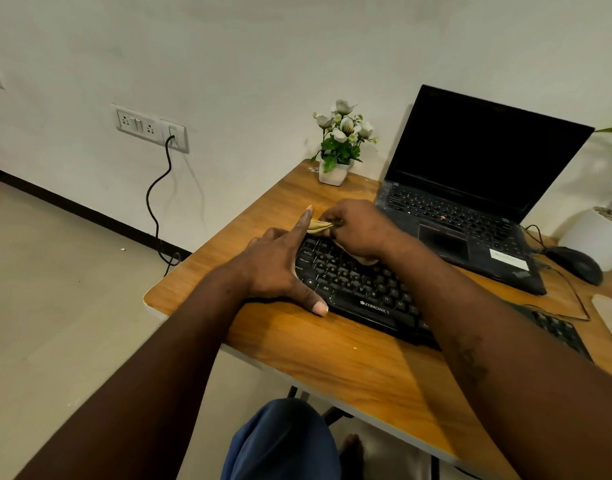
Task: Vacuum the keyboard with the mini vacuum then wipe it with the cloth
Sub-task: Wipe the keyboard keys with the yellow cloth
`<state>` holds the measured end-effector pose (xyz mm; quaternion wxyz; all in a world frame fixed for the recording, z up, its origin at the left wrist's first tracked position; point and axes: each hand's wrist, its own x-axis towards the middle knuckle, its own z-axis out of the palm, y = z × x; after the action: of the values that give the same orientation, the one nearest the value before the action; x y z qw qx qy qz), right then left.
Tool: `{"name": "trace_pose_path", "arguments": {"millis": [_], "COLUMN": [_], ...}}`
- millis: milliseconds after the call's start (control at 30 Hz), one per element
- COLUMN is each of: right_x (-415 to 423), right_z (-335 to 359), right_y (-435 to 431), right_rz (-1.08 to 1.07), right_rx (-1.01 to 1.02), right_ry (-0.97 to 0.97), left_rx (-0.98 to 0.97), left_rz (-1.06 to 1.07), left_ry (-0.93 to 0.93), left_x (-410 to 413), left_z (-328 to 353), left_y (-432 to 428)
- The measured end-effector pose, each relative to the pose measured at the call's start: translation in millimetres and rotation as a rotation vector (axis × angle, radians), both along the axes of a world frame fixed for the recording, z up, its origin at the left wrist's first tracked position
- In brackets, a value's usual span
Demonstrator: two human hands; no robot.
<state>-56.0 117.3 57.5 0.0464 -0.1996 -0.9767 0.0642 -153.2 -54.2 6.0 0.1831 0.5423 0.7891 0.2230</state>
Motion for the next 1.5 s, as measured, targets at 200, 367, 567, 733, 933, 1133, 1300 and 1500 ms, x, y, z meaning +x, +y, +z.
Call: {"name": "trace_pose_path", "arguments": {"millis": [200,367,567,733,933,1133,1300,1500], "right_x": [10,19,26,34,40,59,70,76], "right_z": [-1,6,9,1,-11,-14,-10,-8], "right_y": [1,-6,-15,-8,-37,-41,-45,-61], "right_rz": [0.06,0.171,0.337,0.117,0.178,0.244,0.247,0.261], "right_rx": [0.122,0.258,0.339,0.078,0.282,0.356,0.346,0.381], "right_ry": [-0.043,-0.048,-0.087,0.094,0.109,0.096,0.089,0.031], "left_rx": [0.032,0.024,0.036,0.045,0.038,0.049,0.048,0.045], "left_rz": [-0.022,-0.044,-0.033,-0.038,-0.041,-0.071,-0.072,-0.085], "left_ry": [0.06,0.094,0.066,0.107,0.104,0.12,0.116,0.129], "left_x": [-1,-3,-3,-1,-2,-3,-4,-5], "left_z": [-5,-9,-8,-8,-10,-11,-13,-14], "left_y": [5,6,5,6,7,7,7,7]}}
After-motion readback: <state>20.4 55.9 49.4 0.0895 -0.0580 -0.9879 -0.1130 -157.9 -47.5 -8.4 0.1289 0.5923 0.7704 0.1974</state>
